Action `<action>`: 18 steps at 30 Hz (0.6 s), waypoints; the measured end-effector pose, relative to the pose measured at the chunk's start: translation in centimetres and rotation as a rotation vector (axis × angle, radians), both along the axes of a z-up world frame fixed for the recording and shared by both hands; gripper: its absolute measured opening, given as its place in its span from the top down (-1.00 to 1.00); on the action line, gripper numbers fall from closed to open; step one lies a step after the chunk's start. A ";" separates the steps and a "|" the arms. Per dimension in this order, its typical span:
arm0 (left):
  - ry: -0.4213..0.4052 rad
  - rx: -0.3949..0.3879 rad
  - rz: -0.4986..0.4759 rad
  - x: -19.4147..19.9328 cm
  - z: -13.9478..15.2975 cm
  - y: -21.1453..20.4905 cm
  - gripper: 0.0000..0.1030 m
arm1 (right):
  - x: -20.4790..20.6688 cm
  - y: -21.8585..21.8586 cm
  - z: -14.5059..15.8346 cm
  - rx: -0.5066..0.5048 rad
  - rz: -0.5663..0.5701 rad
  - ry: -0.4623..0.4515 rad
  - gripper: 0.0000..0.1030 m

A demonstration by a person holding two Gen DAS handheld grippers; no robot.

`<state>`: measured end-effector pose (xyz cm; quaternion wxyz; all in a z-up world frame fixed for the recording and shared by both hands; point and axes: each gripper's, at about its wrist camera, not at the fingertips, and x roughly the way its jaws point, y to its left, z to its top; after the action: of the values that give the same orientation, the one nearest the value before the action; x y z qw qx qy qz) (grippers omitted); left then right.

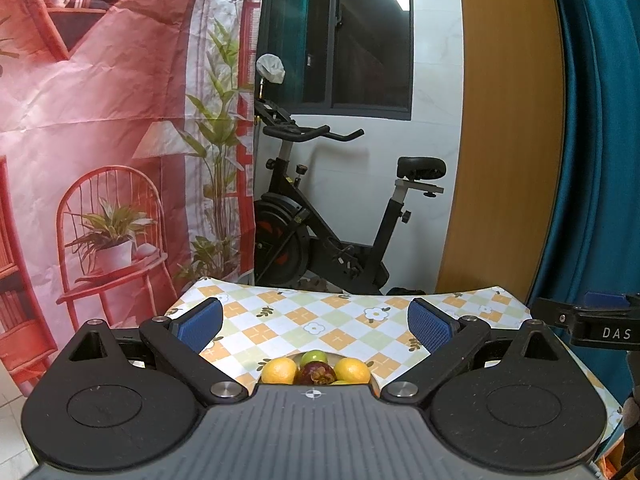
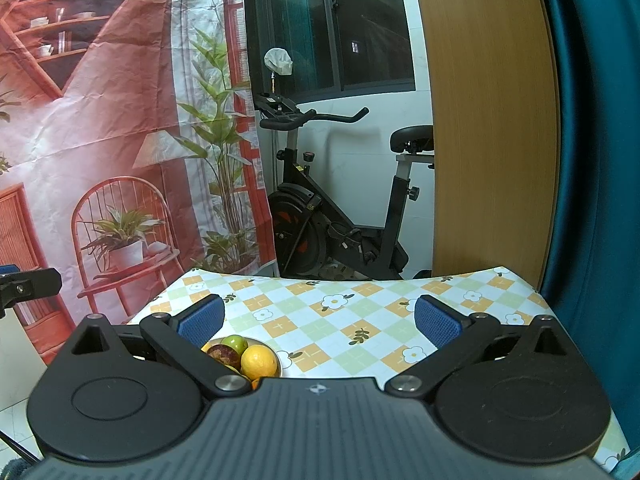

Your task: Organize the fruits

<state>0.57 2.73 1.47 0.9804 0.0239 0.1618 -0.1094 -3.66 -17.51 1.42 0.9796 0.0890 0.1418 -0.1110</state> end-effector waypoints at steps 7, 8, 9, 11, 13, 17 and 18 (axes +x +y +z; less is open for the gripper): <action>-0.001 0.002 0.000 -0.1 0.0 -0.1 -0.94 | 0.0 0.0 0.0 0.000 0.000 0.000 -1.00; -0.001 0.001 -0.001 -0.1 0.0 -0.1 -0.94 | 0.0 0.0 0.0 0.000 0.000 0.000 -1.00; -0.001 0.002 0.000 -0.1 0.0 -0.1 -0.94 | 0.0 0.0 0.1 -0.001 0.000 0.001 -1.00; -0.001 0.002 0.000 -0.1 0.0 -0.1 -0.94 | 0.0 0.0 0.0 0.000 0.000 0.000 -1.00; 0.000 0.002 0.000 -0.1 0.0 -0.1 -0.94 | 0.0 0.0 0.0 0.000 0.000 0.001 -1.00; 0.000 0.001 -0.001 -0.1 0.0 -0.2 -0.94 | 0.0 0.0 0.1 0.000 0.000 0.000 -1.00; 0.001 0.002 -0.001 -0.1 0.0 -0.2 -0.94 | 0.0 0.0 0.1 0.000 0.000 0.000 -1.00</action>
<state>0.44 2.50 1.46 0.9803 0.0248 0.1622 -0.1097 -3.65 -17.51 1.49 0.9797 0.0887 0.1419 -0.1108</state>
